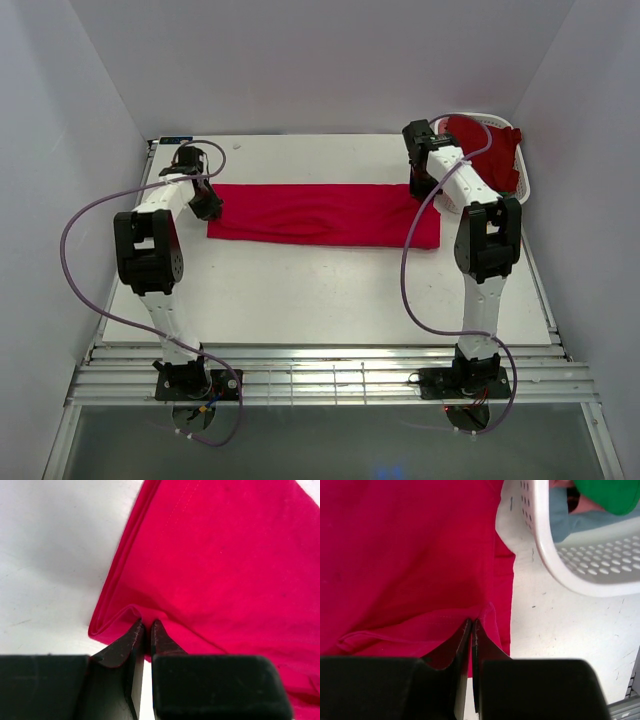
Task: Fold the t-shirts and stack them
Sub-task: Fold the other side of the tshirt into a rectangle
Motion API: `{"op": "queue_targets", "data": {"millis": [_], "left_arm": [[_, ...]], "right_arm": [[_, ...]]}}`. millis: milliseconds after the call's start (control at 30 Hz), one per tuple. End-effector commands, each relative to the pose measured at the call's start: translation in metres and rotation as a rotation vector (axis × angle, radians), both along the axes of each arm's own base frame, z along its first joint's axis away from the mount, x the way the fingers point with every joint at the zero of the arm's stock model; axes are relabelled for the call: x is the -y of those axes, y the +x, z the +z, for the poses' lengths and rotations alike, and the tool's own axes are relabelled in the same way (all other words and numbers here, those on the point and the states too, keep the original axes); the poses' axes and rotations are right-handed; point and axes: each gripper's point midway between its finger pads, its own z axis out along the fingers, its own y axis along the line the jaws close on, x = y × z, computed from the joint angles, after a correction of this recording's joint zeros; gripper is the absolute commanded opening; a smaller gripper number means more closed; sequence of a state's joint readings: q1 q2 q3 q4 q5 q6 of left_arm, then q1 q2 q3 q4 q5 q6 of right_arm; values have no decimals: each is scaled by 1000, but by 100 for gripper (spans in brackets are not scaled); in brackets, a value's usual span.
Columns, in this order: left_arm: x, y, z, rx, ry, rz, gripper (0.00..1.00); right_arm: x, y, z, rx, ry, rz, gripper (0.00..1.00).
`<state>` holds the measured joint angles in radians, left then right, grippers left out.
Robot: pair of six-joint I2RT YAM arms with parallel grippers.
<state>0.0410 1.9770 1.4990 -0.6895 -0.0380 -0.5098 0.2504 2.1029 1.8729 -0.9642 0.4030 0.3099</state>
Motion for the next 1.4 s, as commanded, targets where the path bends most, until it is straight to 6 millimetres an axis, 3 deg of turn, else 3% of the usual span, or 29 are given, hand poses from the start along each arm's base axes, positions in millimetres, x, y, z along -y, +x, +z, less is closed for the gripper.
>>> {"op": "queue_targets", "data": {"millis": [0, 133, 367, 633, 933, 1367], "left_arm": [[2, 10, 8, 13, -22, -22, 18], [1, 14, 1, 1, -22, -20, 18], [-4, 13, -4, -10, -13, -4, 15], [-13, 18, 16, 45, 0, 28, 13], [-13, 16, 10, 30, -7, 31, 12], [-24, 17, 19, 62, 8, 65, 8]], "right_arm": [[6, 11, 13, 12, -2, 6, 8], [8, 26, 19, 42, 6, 1, 8], [18, 32, 11, 23, 10, -20, 8], [24, 40, 39, 93, 21, -27, 8], [28, 34, 19, 43, 24, -40, 8], [35, 39, 29, 72, 32, -54, 8]]}}
